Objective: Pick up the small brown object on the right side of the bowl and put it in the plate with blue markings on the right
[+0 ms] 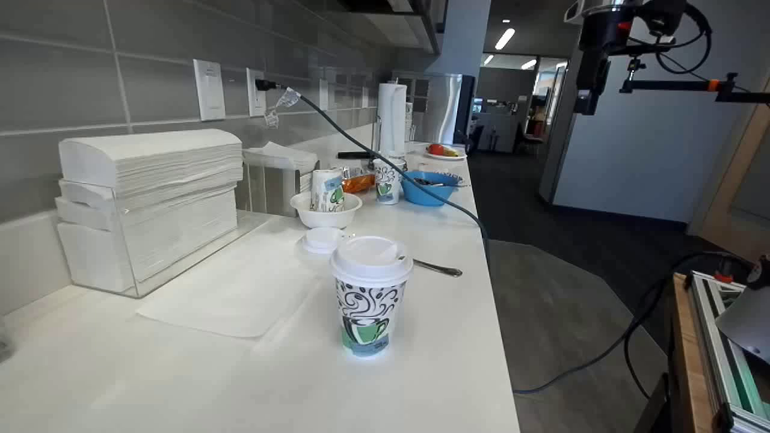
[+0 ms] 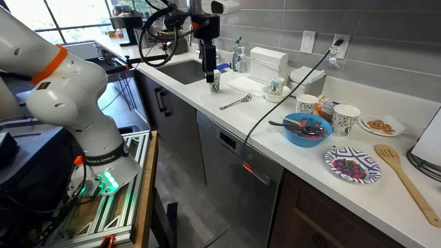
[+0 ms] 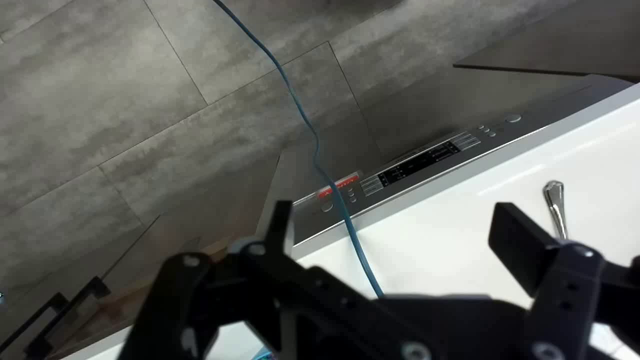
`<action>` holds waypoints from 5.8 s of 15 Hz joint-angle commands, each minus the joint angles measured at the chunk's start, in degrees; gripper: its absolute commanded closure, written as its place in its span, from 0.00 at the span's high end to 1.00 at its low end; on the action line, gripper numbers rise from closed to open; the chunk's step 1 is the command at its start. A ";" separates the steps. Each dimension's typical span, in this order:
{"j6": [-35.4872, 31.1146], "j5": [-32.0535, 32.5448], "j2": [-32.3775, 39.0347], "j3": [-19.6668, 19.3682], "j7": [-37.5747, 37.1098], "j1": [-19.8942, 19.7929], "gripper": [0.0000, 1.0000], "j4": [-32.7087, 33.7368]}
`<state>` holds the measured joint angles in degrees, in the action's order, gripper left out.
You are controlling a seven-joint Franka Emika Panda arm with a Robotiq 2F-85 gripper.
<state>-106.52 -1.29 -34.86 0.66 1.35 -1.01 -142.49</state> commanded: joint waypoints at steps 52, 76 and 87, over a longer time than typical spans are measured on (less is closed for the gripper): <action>-12.88 -14.89 62.92 -9.03 -43.11 -8.20 1.00 55.14; -0.04 -15.74 94.58 -6.18 -60.68 -11.28 1.00 96.15; -1.34 -16.23 100.13 -3.59 -58.83 -11.35 1.00 101.87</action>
<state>-107.82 -16.55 62.26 -3.93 -57.85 -11.72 -44.52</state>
